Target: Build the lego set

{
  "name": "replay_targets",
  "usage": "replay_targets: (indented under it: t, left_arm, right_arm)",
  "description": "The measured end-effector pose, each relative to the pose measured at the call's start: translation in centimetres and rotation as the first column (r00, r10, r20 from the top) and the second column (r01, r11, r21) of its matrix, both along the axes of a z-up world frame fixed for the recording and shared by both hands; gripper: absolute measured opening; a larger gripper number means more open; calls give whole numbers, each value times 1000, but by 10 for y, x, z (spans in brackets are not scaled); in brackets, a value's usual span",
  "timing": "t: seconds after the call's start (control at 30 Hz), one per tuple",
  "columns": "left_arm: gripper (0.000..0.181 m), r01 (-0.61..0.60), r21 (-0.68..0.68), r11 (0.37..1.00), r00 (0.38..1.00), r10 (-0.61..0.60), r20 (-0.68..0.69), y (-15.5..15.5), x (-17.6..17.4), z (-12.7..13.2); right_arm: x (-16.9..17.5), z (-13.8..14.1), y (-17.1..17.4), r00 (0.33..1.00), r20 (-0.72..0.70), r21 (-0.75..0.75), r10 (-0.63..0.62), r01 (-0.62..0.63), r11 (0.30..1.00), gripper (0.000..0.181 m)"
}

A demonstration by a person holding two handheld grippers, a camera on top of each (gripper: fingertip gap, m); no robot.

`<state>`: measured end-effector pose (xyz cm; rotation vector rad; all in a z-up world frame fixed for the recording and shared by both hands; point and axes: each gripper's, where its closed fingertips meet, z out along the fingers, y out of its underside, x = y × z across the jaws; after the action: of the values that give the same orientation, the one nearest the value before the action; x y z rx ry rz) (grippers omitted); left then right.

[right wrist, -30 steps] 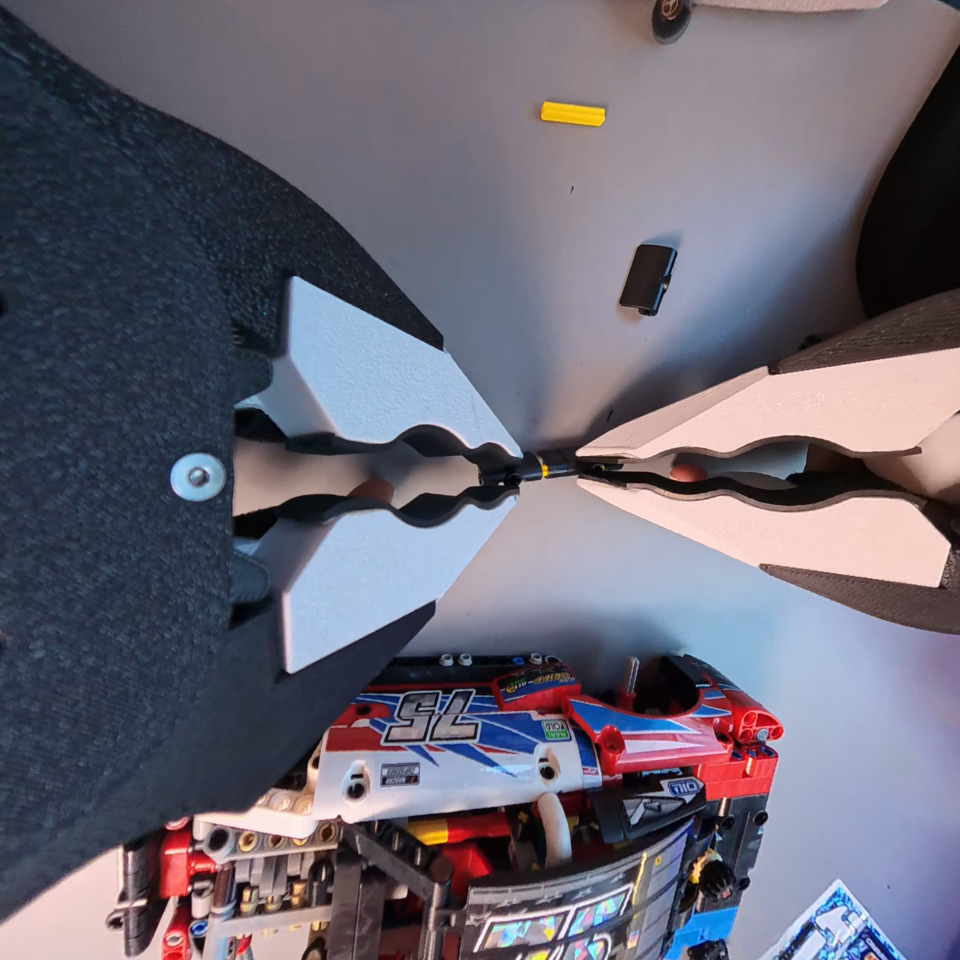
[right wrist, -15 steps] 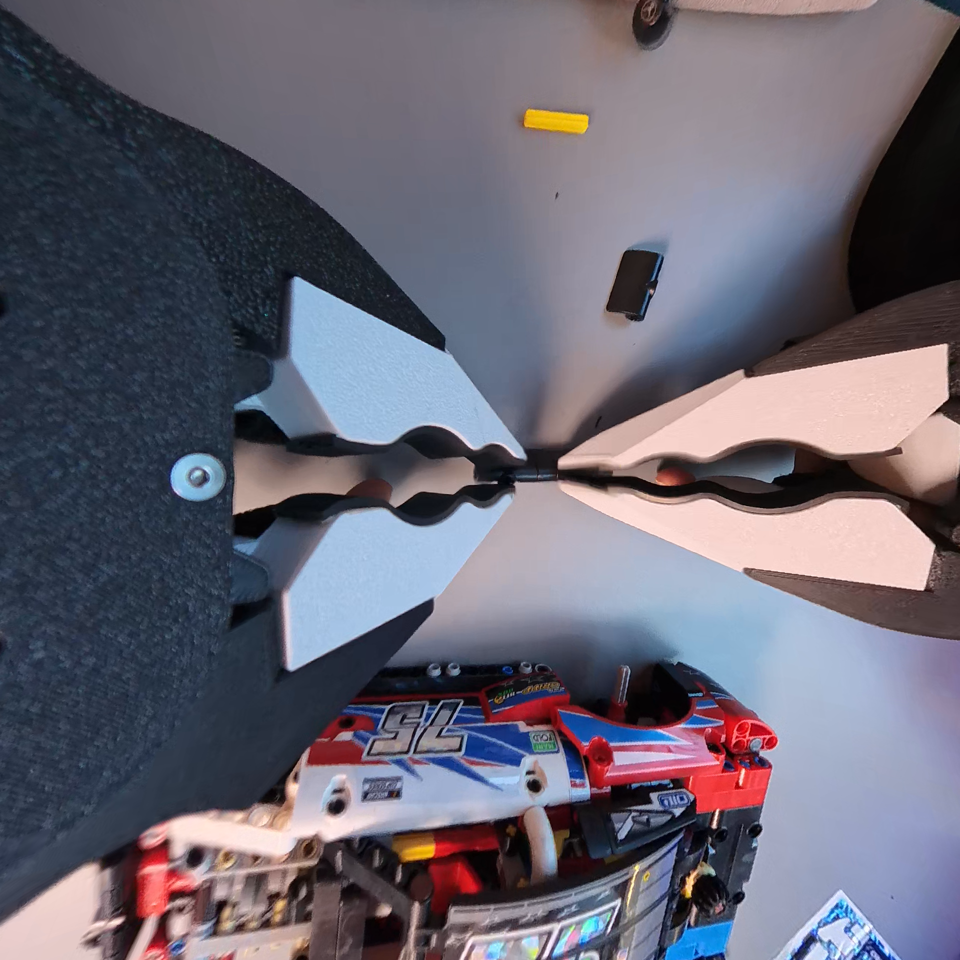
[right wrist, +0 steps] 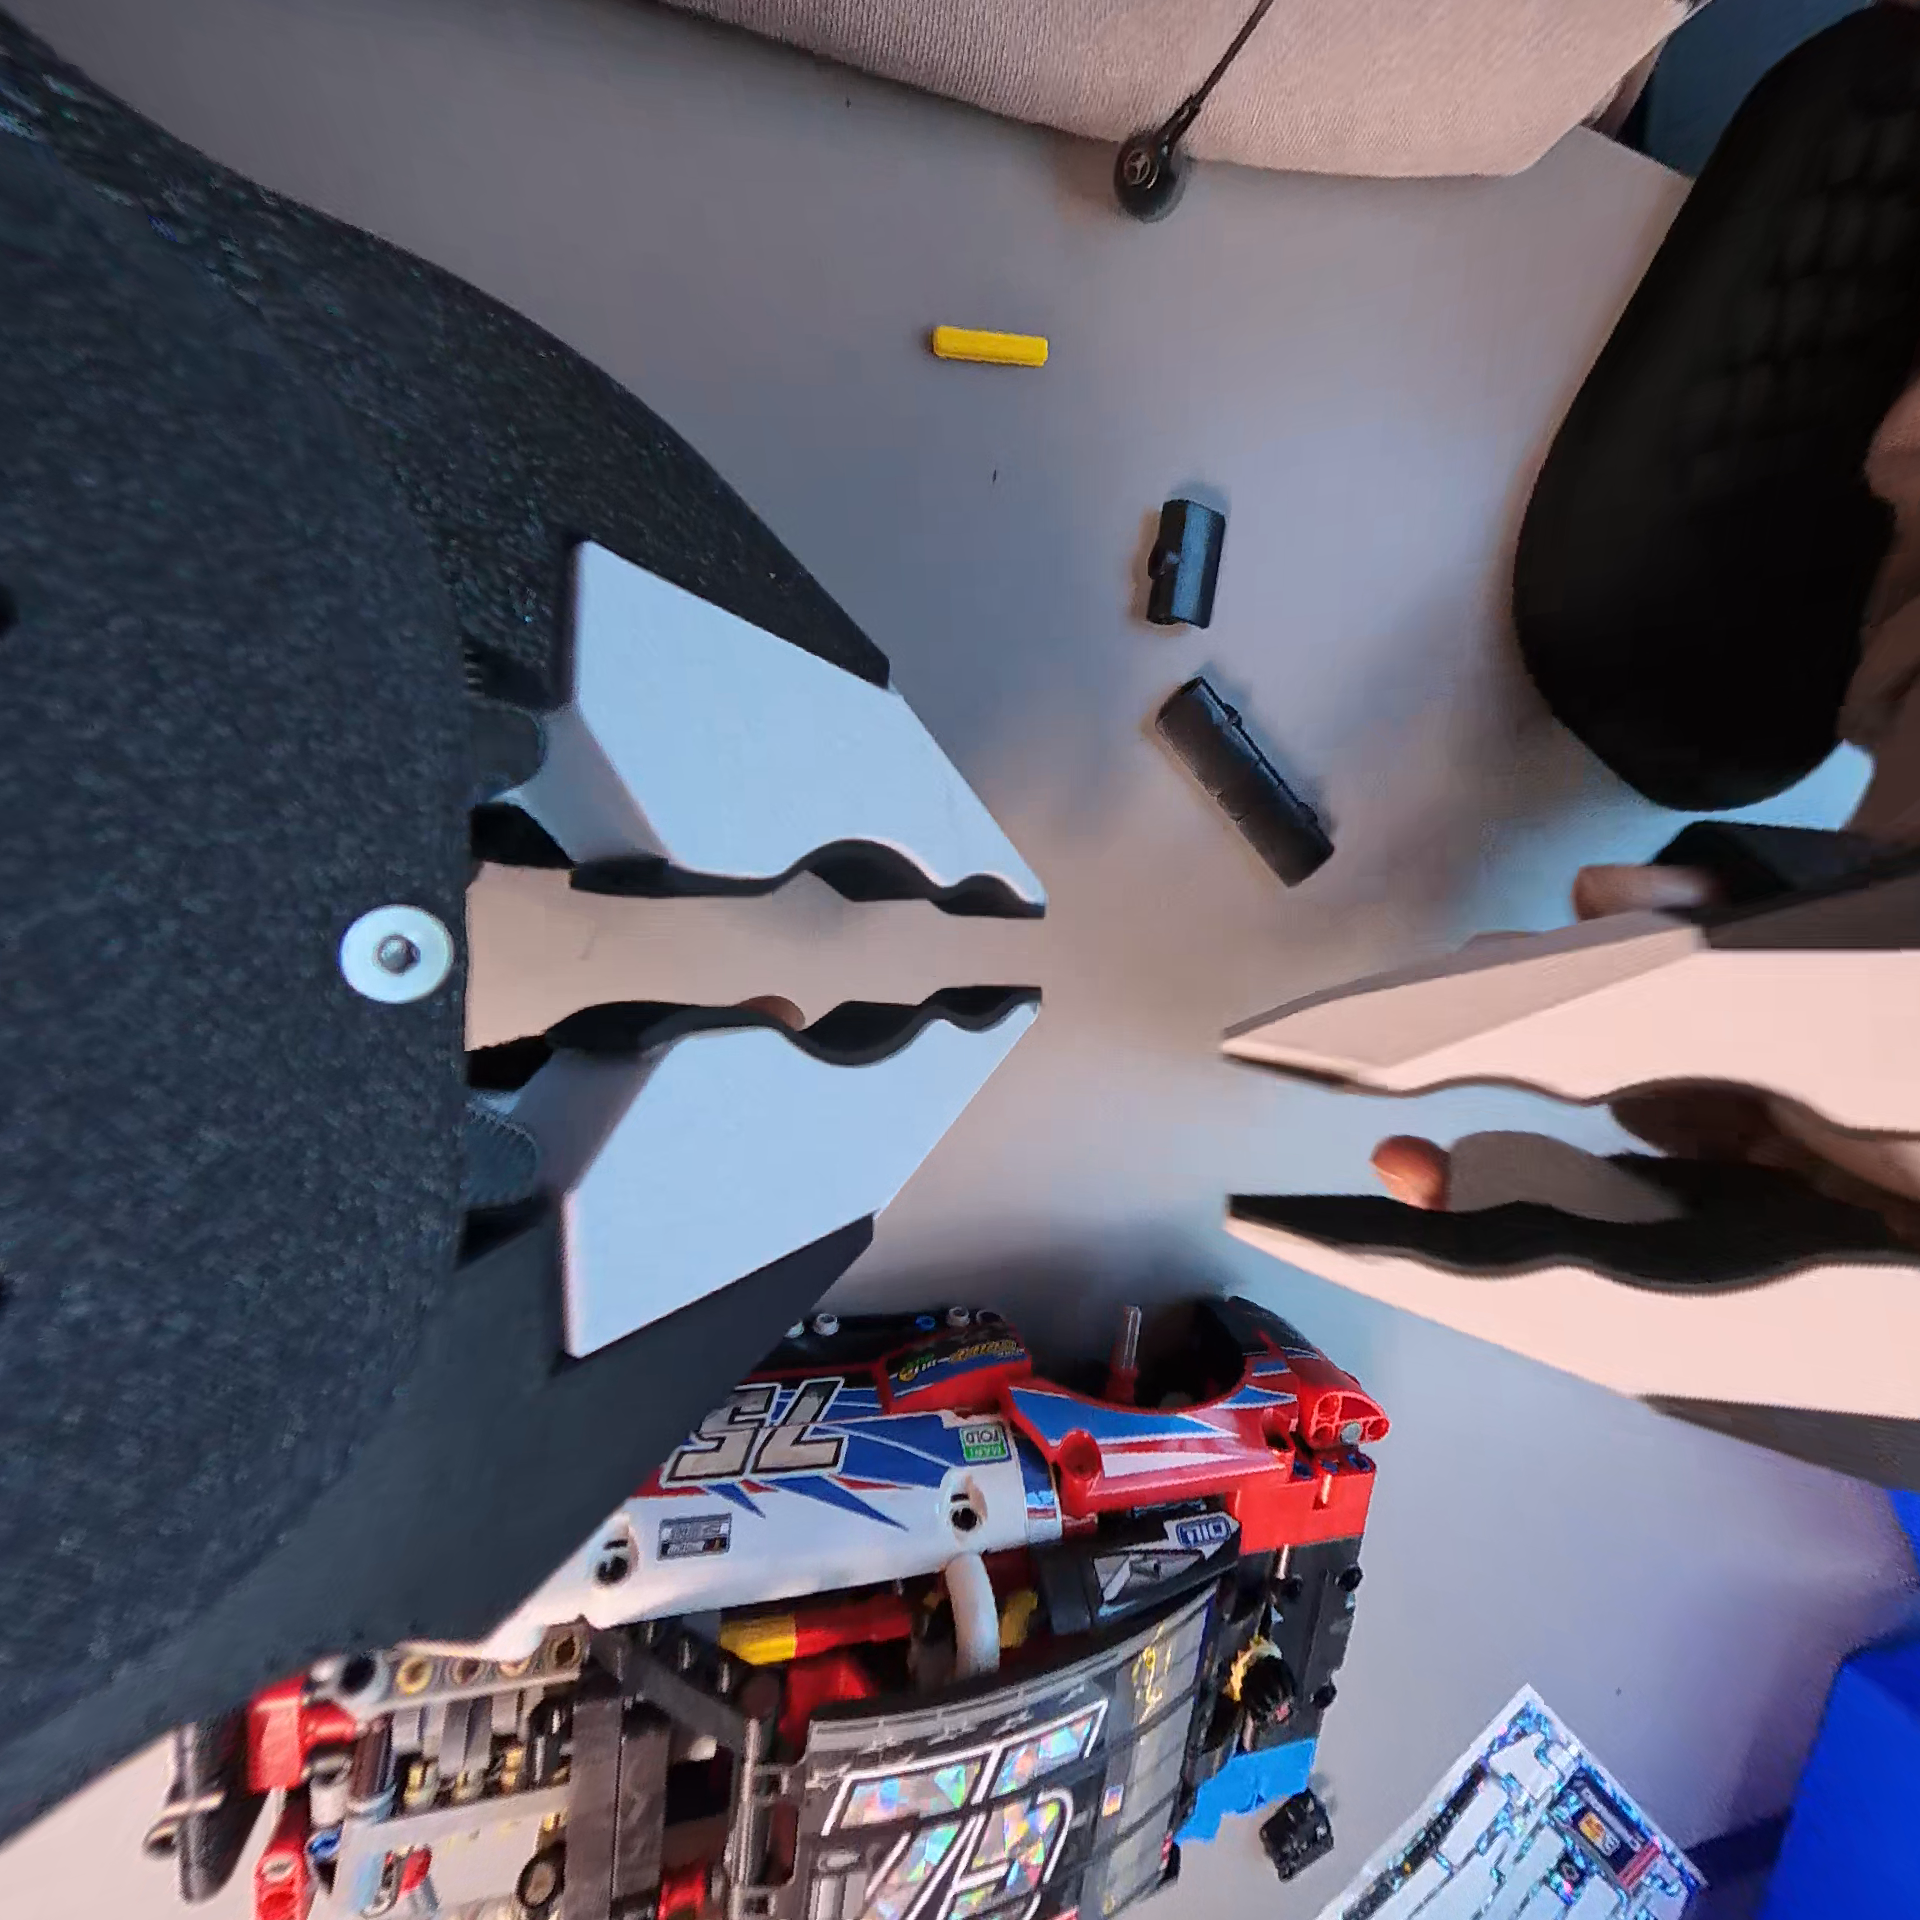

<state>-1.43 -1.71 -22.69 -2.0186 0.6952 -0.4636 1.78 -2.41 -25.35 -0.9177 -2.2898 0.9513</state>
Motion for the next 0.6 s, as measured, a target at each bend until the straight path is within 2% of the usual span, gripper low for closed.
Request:
replay_targets:
  t: [0.03,0.1,0.17,0.23,0.3,0.37,0.47,0.6]
  left_arm:
    - [35,34,-21,999,999,-34,10,-10,-3,3]
    - [42,124,-103,987,992,-124,9,-35,-3,-5]
    - [45,188,-187,964,978,-201,-52,-58,-3,-26]
    - [42,233,-240,942,960,-262,-98,-74,1,-43]
    - [35,224,-244,943,946,-271,-178,-76,1,-57]
    - [20,198,-213,957,942,-246,-229,-70,0,-58]
    - [18,97,-202,975,960,-145,-241,-53,-2,-58]
    - [16,-165,-149,975,966,129,-225,-18,-18,-56]
  right_arm:
    - [0,2,1,1000,1,-29,-9,9,1000,14]
    - [3,7,4,1000,6,-78,-24,24,997,20]
    - [5,10,8,999,0,-105,-44,43,994,23]
    - [7,11,12,998,-6,-127,-57,56,990,25]
    - [9,13,15,997,-13,-141,-71,68,988,25]
    - [10,16,17,996,-25,-147,-82,78,986,25]
    - [11,18,21,994,-37,-136,-103,97,986,24]
    - [9,14,23,990,-31,-121,-134,129,984,23]
